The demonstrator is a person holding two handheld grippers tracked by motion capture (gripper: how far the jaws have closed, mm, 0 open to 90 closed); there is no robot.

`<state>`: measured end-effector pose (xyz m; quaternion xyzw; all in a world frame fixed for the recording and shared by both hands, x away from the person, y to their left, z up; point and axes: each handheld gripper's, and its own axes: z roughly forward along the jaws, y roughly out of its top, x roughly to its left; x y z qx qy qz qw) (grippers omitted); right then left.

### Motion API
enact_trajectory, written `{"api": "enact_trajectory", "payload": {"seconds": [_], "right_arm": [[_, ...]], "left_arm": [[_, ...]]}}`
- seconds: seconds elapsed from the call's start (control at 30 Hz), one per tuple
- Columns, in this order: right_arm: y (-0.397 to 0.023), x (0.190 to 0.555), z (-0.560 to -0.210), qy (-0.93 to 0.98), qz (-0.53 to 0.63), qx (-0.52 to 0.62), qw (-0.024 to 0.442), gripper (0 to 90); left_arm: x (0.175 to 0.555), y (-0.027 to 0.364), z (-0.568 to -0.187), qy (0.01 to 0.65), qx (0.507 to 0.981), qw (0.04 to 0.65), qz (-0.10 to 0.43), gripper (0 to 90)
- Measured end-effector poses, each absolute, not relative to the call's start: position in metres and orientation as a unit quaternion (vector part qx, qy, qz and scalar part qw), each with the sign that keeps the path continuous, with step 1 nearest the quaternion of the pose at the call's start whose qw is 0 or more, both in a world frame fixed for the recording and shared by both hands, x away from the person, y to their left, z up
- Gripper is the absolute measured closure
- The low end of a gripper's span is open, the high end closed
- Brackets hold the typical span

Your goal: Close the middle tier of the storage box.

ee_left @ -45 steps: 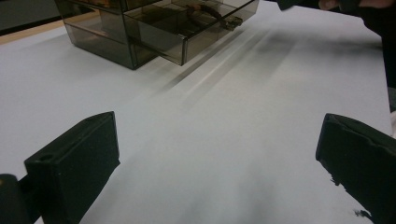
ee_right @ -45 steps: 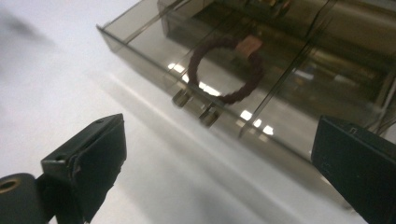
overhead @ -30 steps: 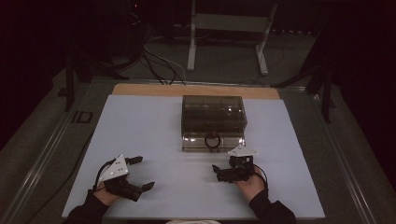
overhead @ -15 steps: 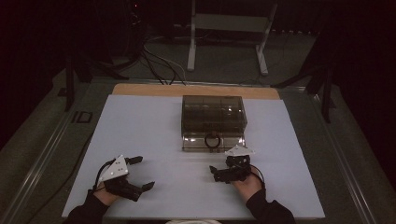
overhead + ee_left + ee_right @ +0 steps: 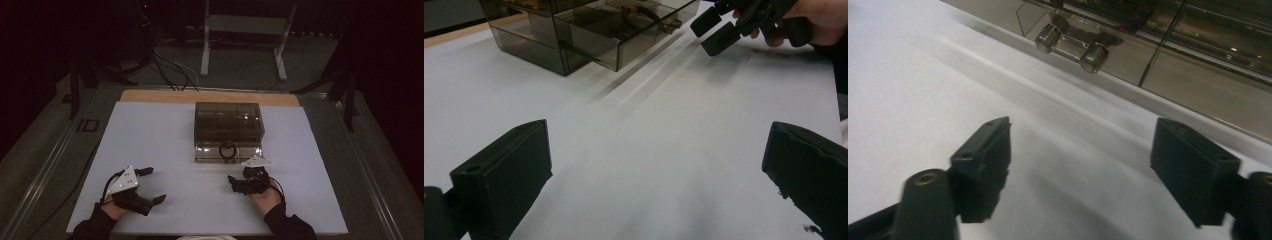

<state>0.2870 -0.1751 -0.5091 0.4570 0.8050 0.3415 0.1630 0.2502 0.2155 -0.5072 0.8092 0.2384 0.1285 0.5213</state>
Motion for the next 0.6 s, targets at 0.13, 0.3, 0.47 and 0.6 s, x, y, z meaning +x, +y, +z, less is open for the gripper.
{"api": "enact_trajectory", "payload": {"seconds": [0.13,0.3,0.47,0.6], "right_arm": [[-0.1759,0.2849,-0.508,0.804,0.342,0.462,0.156,32.4],[-0.1773,0.2835,-0.5059,0.805,0.343,0.461,0.15,36.5],[-0.1786,0.282,-0.506,0.808,0.333,0.454,0.173,43.3],[-0.1776,0.281,-0.5068,0.812,0.32,0.448,0.195,49.4]], "left_arm": [[0.2503,0.2161,-0.5069,0.24,0.808,0.522,0.128,0.9],[0.2505,0.2158,-0.5072,0.24,0.809,0.522,0.127,0.8],[0.2507,0.2159,-0.5074,0.24,0.81,0.52,0.127,0.8],[0.2507,0.216,-0.5072,0.241,0.809,0.521,0.127,0.8]]}}
